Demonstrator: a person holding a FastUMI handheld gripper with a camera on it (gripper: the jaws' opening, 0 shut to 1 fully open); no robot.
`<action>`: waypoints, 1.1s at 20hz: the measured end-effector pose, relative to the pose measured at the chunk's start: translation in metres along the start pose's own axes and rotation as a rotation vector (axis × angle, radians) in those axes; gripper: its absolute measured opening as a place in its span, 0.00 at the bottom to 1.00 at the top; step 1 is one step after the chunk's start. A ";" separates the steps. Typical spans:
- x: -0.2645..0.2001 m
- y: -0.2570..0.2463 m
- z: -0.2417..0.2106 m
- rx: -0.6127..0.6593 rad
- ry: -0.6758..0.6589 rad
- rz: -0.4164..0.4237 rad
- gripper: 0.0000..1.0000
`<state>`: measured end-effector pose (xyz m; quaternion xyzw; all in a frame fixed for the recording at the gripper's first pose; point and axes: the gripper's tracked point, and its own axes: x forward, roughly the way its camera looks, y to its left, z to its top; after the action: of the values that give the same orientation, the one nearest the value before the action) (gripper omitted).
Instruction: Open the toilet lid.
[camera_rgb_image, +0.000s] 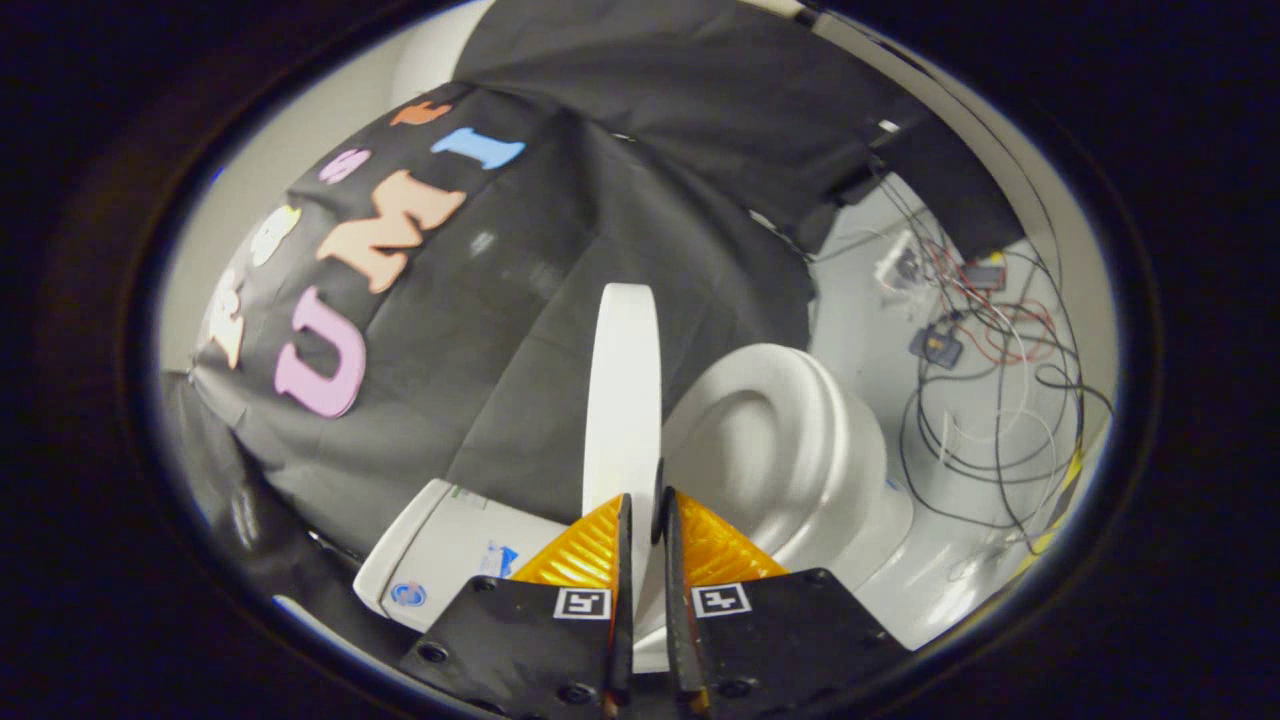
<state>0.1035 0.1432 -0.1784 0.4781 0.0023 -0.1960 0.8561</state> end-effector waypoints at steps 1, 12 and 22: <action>-0.002 0.022 0.002 -0.040 0.001 0.047 0.16; -0.007 0.171 -0.038 -0.465 0.112 0.295 0.19; 0.004 0.258 -0.135 -0.589 0.232 0.483 0.22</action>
<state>0.2190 0.3730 -0.0415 0.2177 0.0426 0.0753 0.9722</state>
